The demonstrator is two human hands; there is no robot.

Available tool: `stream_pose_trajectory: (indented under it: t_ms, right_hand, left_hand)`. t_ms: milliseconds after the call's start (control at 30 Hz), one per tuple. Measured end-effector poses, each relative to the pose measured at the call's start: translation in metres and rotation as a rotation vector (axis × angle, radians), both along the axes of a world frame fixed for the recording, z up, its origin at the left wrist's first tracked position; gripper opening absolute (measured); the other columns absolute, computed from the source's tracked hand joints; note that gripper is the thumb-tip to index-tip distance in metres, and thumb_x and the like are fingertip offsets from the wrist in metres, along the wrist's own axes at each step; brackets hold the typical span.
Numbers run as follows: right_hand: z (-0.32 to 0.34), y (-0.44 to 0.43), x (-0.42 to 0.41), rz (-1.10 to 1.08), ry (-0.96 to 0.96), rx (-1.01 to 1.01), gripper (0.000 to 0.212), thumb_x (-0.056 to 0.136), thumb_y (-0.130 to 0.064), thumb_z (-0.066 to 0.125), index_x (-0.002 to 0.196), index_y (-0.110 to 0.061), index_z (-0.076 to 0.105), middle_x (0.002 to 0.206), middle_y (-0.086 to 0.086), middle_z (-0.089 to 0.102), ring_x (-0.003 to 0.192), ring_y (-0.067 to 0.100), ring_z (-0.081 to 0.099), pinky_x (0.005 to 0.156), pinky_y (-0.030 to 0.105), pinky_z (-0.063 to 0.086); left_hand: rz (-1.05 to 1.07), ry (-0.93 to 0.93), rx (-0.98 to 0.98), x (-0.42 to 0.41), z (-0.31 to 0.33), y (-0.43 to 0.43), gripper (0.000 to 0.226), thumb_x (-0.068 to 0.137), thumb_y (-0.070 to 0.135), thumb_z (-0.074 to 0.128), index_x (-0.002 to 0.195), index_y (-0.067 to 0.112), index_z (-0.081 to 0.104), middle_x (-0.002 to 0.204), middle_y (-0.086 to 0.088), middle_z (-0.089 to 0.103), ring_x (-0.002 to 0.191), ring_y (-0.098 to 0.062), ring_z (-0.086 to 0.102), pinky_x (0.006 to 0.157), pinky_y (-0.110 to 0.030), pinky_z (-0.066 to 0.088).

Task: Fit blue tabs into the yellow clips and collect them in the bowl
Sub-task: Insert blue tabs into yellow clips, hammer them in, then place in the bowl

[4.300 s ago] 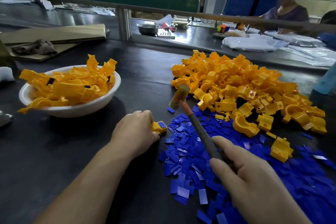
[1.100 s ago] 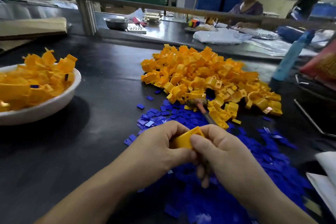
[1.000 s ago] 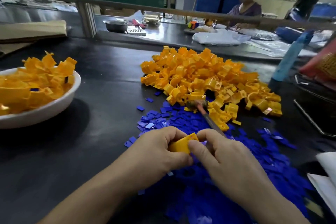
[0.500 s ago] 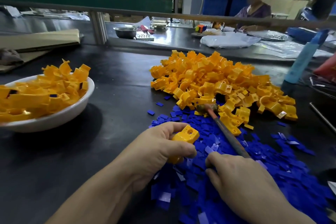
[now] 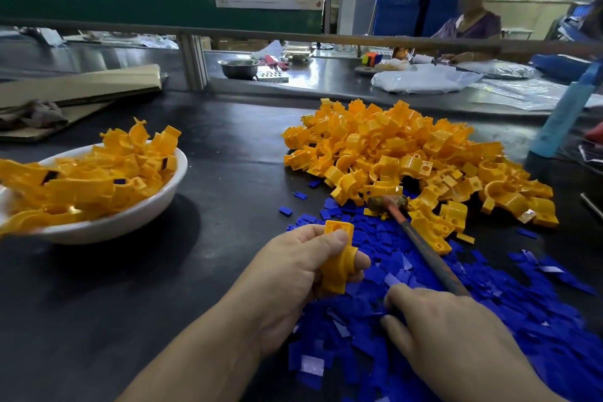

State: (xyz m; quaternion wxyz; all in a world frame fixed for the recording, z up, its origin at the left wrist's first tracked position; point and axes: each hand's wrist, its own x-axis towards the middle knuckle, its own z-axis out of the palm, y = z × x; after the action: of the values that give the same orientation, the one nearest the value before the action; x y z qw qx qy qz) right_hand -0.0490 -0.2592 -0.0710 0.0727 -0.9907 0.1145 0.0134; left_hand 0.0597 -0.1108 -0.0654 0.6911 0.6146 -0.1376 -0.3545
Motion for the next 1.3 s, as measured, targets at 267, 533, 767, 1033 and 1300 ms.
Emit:
stream_pose_trajectory:
  t_ms: [267,533,767,1033,1300]
  right_hand:
    - [0.007,-0.002,-0.003,-0.021,-0.138,0.081,0.018,0.094,-0.052,0.036,0.088,-0.036,0.040,0.084,-0.010,0.055,0.082,0.003,0.054,0.072,0.020,0.042]
    - [0.019,-0.001,-0.007,-0.166,-0.384,0.540,0.022,0.088,-0.030,0.058,0.083,-0.052,0.058,0.065,-0.015,0.065,0.061,-0.004,0.060,0.052,0.011,0.045]
    - [0.025,0.002,-0.006,-0.243,-0.419,0.940,0.019,0.087,-0.022,0.059,0.090,-0.039,0.065,0.060,0.003,0.069,0.052,0.016,0.065,0.055,0.021,0.049]
    - [0.015,0.002,-0.002,-0.210,-0.510,1.019,0.021,0.080,-0.006,0.065,0.091,-0.023,0.064,0.070,0.003,0.069,0.060,0.025,0.068,0.054,0.035,0.056]
    - [0.018,0.007,-0.006,-0.127,-0.574,0.877,0.022,0.060,-0.046,0.058,0.081,-0.044,0.063,0.078,-0.012,0.066,0.062,0.011,0.064,0.051,0.023,0.054]
  left_hand:
    - [0.055,-0.065,0.046,0.000,-0.003,-0.003,0.024,0.092,0.029,0.064,0.112,0.016,0.063,0.087,-0.005,0.078,0.078,-0.015,0.074,0.064,-0.027,0.052]
    - [0.029,-0.268,0.083,-0.003,-0.010,-0.005,0.023,0.087,0.026,0.072,0.108,0.023,0.064,0.088,-0.001,0.078,0.082,-0.016,0.075,0.077,-0.034,0.060]
    - [-0.060,-0.338,0.108,-0.011,-0.014,-0.007,0.029,0.074,0.043,0.080,0.099,0.033,0.067,0.091,-0.001,0.075,0.081,-0.015,0.073,0.073,-0.031,0.059]
    - [-0.097,-0.343,0.024,-0.018,-0.011,-0.010,0.023,0.076,0.041,0.079,0.094,0.038,0.065,0.095,-0.010,0.074,0.093,-0.033,0.071,0.083,-0.051,0.058]
    - [-0.086,-0.433,0.048,-0.018,-0.010,-0.009,0.013,0.096,0.036,0.059,0.105,0.038,0.068,0.093,0.008,0.075,0.085,-0.010,0.072,0.073,-0.030,0.061]
